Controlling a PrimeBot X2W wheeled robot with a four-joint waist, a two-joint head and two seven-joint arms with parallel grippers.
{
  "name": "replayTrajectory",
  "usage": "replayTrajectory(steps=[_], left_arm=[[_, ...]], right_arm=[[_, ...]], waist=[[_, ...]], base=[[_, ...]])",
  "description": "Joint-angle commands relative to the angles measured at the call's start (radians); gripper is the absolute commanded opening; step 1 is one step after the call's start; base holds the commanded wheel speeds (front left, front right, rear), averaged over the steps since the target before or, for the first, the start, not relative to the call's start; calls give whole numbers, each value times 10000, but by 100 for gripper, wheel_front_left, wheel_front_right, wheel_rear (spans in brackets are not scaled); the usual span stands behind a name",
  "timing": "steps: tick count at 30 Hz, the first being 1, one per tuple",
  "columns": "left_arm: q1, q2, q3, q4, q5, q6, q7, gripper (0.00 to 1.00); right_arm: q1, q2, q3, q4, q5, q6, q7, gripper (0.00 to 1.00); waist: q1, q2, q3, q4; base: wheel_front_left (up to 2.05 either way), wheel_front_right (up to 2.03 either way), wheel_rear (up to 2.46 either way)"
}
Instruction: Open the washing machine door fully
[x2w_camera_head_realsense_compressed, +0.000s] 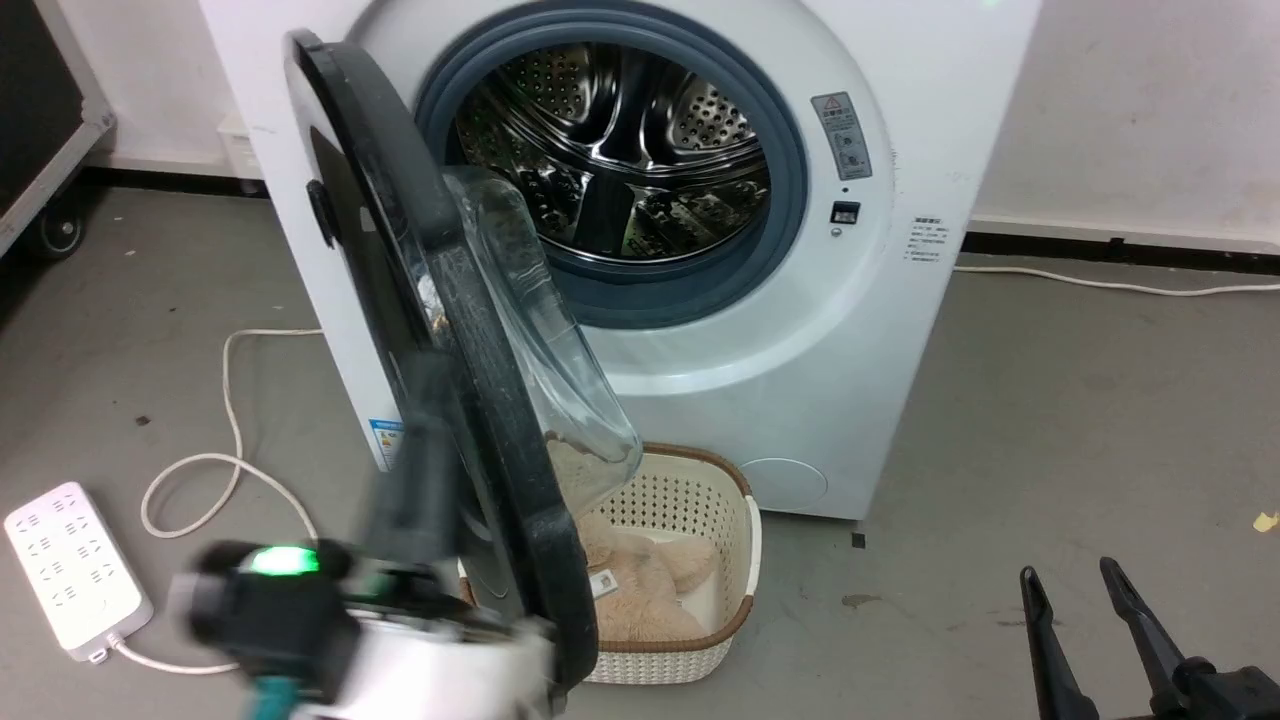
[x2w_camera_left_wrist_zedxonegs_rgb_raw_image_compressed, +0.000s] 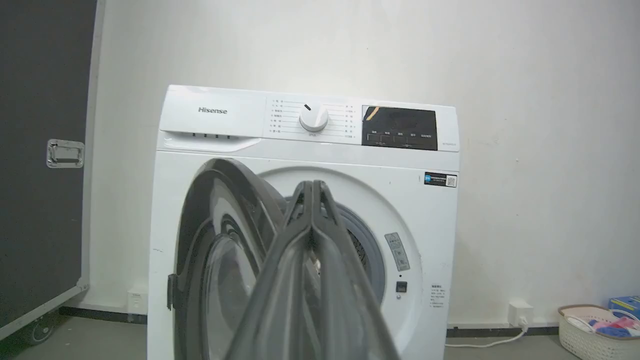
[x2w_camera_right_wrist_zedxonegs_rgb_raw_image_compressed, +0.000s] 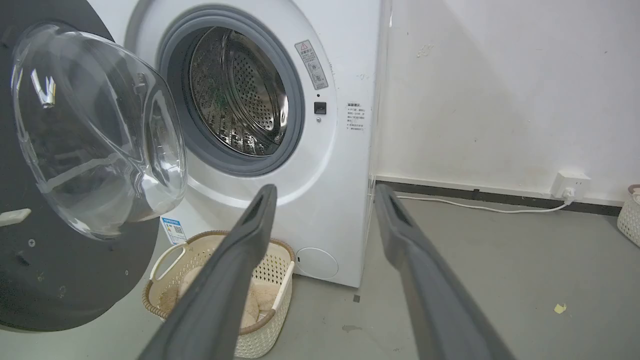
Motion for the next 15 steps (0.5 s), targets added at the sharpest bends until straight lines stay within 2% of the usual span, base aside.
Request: replayTrajectory(steps=[1,8,9,15], left_arm=[[-45,-80,-230,-25,63,-80,159,0],[509,-341,-2087,951,-107,-329,1033,0],[771,-393,-2504,1669,-250,-295,1219,0],[945,-451,-2213,3055,-723,203,1232,0]], right_arm=[[-45,46,11,38,90,8,-59,100],[-94,47,38,102,158,8,-63,100],[-110,47,16,124,191,8,-67,100],[-128,47,41,178,253,8,-75,100]], waist=[[0,0,4,-36],[0,0,80,-224],[0,0,126,-274],[0,0,244,-295]], base=[[0,0,0],[0,0,0],[0,0,0],[0,0,0]])
